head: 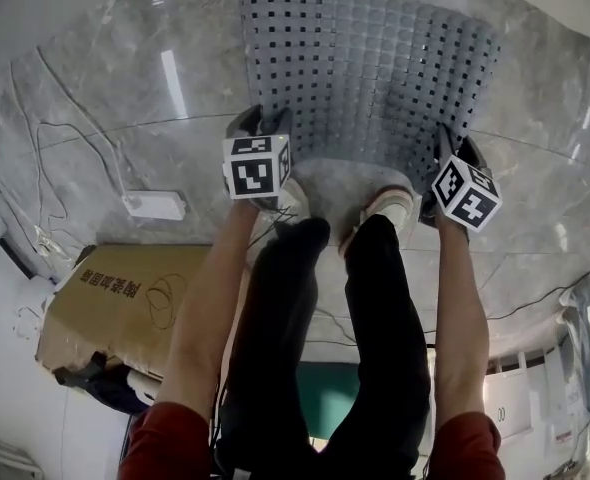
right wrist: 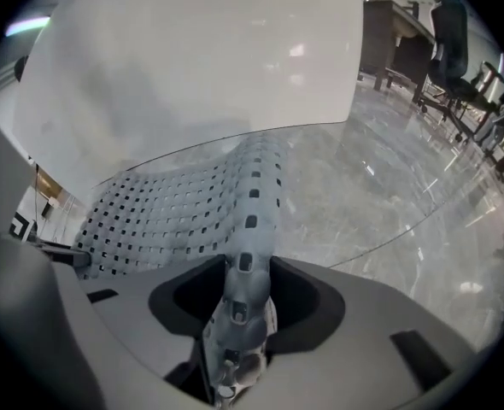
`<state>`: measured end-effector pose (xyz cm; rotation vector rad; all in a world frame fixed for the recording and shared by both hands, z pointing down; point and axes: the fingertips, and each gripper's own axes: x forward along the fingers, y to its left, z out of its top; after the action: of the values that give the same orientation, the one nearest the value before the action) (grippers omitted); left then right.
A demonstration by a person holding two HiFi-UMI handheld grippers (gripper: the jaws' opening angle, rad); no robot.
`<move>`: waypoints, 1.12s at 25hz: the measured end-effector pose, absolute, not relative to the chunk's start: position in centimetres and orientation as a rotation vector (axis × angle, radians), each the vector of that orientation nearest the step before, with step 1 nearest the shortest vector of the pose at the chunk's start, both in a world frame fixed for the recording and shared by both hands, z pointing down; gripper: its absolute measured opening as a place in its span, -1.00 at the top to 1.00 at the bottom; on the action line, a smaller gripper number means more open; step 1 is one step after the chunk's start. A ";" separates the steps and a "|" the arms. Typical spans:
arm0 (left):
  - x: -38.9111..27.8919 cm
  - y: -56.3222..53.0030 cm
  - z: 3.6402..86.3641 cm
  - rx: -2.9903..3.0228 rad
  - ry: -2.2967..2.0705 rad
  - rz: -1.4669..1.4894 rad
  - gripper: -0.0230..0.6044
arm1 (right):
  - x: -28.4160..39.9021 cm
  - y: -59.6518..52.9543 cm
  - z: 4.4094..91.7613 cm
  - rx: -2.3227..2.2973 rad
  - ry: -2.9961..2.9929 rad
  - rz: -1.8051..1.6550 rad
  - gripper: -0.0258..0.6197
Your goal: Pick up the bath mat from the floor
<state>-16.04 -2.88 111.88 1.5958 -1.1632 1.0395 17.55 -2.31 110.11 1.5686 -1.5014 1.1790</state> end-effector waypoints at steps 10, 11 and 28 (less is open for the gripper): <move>-14.2 -1.4 106.5 1.598 -1.111 1.029 0.54 | 14.4 -1.5 104.9 1.526 -1.525 1.167 0.73; -14.2 -1.2 105.8 1.594 -1.107 1.030 0.55 | 14.2 -1.2 104.2 1.516 -1.529 1.160 0.73; -12.7 0.2 86.1 1.619 -1.143 0.982 0.72 | 12.2 -0.2 84.6 1.490 -1.629 1.053 0.74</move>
<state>-12.71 0.24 86.05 1.6189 -1.1427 0.9818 12.20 -0.19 84.59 1.4904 -1.6292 1.0533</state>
